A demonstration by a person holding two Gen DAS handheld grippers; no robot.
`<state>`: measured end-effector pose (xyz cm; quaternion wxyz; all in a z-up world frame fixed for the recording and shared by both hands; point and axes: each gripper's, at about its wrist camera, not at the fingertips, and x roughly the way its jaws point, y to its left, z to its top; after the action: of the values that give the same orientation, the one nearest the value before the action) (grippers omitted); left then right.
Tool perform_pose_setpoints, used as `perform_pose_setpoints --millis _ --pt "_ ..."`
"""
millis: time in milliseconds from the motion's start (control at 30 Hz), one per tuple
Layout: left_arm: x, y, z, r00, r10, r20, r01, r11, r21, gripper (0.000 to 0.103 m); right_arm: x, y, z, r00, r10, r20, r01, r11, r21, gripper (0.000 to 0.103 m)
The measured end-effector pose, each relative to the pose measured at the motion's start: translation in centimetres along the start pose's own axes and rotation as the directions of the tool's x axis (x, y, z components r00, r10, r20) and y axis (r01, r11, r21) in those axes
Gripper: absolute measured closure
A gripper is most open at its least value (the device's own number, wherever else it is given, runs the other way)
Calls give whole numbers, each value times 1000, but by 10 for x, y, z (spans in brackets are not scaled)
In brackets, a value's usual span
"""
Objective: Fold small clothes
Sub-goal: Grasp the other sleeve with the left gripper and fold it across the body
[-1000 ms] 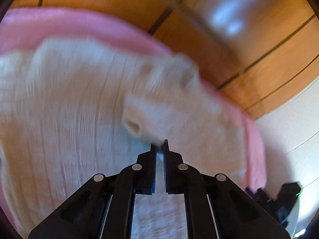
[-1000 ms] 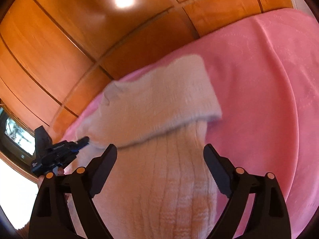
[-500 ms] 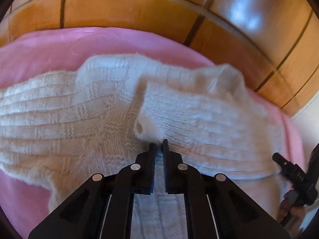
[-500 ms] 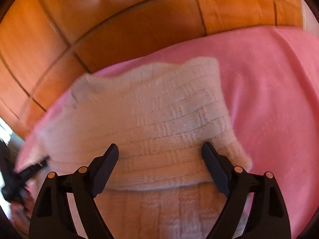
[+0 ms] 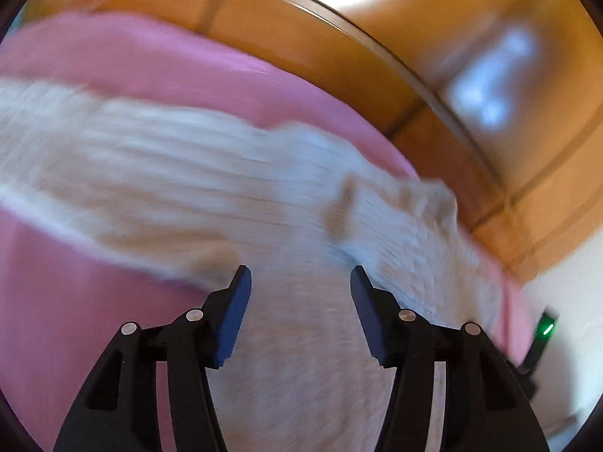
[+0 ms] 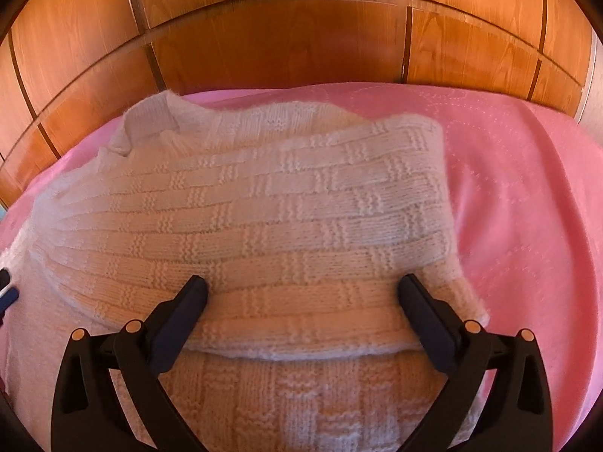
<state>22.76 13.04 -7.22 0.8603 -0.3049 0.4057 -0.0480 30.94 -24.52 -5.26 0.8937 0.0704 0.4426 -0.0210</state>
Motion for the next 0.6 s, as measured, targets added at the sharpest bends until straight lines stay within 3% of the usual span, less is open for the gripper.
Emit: perform_pose_setpoints --millis 133,200,333,467,600 --pt "-54 75 15 995 66 73 -53 984 -168 49 4 0 4 999 -49 11 49 998 -31 2" --pt "-77 111 22 987 121 103 -92 964 -248 49 0 -6 2 999 -44 16 45 999 -28 2" --pt "-121 191 38 957 249 150 -159 880 -447 49 -7 -18 -1 999 -42 18 43 999 -26 2" --pt "-136 236 56 946 282 161 -150 818 -555 49 -17 -22 -5 999 -51 19 52 998 -35 2" --pt "-135 260 76 939 304 162 -149 781 -606 49 -19 -26 -6 998 -59 21 59 997 -41 2"
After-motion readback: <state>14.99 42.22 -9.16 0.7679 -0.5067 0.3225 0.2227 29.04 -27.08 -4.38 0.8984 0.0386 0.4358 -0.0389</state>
